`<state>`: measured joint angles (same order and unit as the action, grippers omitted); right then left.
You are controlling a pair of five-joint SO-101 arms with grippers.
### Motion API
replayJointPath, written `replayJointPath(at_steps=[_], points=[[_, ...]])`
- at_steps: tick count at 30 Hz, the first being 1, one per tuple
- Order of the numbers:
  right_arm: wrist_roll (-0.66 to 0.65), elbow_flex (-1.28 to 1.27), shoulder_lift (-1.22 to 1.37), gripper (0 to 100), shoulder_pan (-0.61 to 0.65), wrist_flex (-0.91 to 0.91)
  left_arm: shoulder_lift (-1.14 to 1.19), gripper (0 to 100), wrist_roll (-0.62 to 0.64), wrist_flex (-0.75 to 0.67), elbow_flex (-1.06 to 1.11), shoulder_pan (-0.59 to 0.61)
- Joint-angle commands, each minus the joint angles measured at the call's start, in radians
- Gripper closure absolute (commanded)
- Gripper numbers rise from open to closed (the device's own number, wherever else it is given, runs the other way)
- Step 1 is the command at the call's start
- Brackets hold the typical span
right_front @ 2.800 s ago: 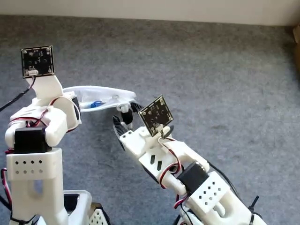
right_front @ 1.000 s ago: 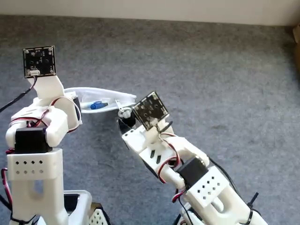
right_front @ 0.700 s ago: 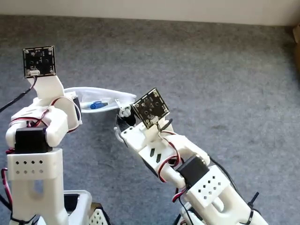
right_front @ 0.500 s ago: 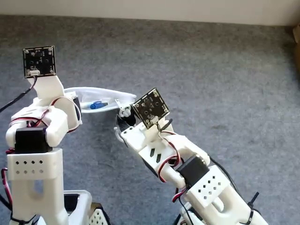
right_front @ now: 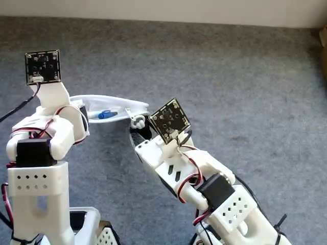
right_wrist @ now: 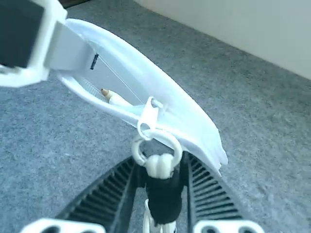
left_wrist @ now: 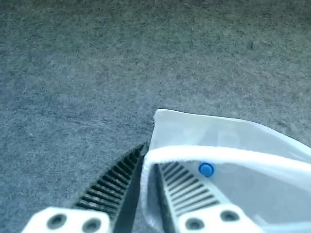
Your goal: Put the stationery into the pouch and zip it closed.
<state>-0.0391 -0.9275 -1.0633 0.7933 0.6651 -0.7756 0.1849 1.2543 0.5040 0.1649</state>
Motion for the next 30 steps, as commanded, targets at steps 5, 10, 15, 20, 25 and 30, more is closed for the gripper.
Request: replayJointPath(at_steps=[5, 10, 15, 20, 25, 30], points=[[0.011, 0.047, -0.022, 88.8, 0.01, 0.007, 0.007, 99, -0.006, -0.014, 0.008, 0.008], [0.002, 0.047, -0.025, 99.7, 0.008, 0.012, 0.007, 99, -0.006, -0.014, 0.008, 0.008], [-0.035, 0.05, -0.027, 99.2, 0.01, 0.091, 0.007, 99, -0.006, -0.014, 0.008, 0.008], [-0.052, 0.051, -0.03, 99.2, 0.005, 0.153, 0.007, 99, -0.008, -0.014, 0.004, 0.008], [-0.046, 0.048, -0.125, 99.0, 0.005, 0.189, 0.007, 99, -0.008, -0.014, 0.004, 0.008], [0.014, 0.047, -0.134, 88.1, 0.008, 0.191, 0.007, 99, -0.008, -0.014, 0.002, 0.008]])
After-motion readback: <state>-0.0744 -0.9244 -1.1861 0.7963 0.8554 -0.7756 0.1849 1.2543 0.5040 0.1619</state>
